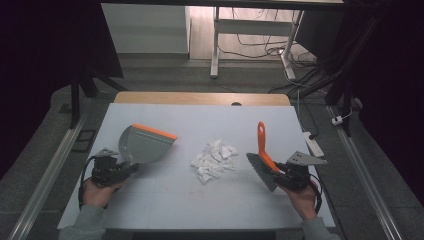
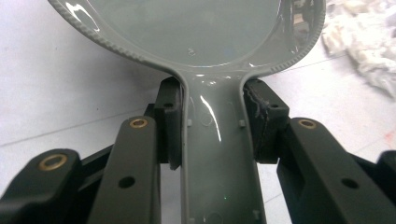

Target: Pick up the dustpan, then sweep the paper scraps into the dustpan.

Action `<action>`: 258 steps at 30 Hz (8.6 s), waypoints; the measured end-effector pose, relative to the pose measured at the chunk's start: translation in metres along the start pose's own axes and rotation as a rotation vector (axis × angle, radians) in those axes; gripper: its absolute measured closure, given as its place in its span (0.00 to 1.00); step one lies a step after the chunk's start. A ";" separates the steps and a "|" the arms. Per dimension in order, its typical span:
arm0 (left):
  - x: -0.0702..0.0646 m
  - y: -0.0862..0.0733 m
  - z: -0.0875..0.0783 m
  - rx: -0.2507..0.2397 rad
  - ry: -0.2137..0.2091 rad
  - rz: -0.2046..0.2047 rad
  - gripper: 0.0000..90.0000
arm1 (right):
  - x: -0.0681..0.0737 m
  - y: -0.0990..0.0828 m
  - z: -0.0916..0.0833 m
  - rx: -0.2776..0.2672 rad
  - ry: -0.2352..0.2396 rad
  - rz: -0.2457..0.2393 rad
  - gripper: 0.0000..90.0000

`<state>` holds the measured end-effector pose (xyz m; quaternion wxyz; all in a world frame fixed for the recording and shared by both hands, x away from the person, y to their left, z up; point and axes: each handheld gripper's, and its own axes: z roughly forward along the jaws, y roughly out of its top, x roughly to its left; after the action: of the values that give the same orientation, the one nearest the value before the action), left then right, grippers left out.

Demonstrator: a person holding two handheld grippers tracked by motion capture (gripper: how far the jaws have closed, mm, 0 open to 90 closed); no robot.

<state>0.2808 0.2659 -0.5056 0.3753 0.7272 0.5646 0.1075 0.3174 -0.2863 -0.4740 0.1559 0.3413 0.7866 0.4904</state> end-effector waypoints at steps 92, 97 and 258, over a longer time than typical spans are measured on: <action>-0.037 -0.022 -0.028 0.185 -0.310 0.520 0.68 | 0.012 0.049 0.052 -0.038 -0.111 0.071 0.78; -0.031 -0.027 -0.028 0.208 -0.314 0.510 0.68 | 0.008 0.057 0.072 0.005 -0.140 0.062 0.78; -0.048 -0.023 0.014 0.285 -0.377 0.448 0.68 | 0.070 0.038 0.080 0.202 -0.124 0.070 0.78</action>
<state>0.2556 0.2184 -0.5180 0.3348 0.8857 0.3203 -0.0294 0.3286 -0.1739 -0.4721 0.1516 0.4122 0.8086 0.3916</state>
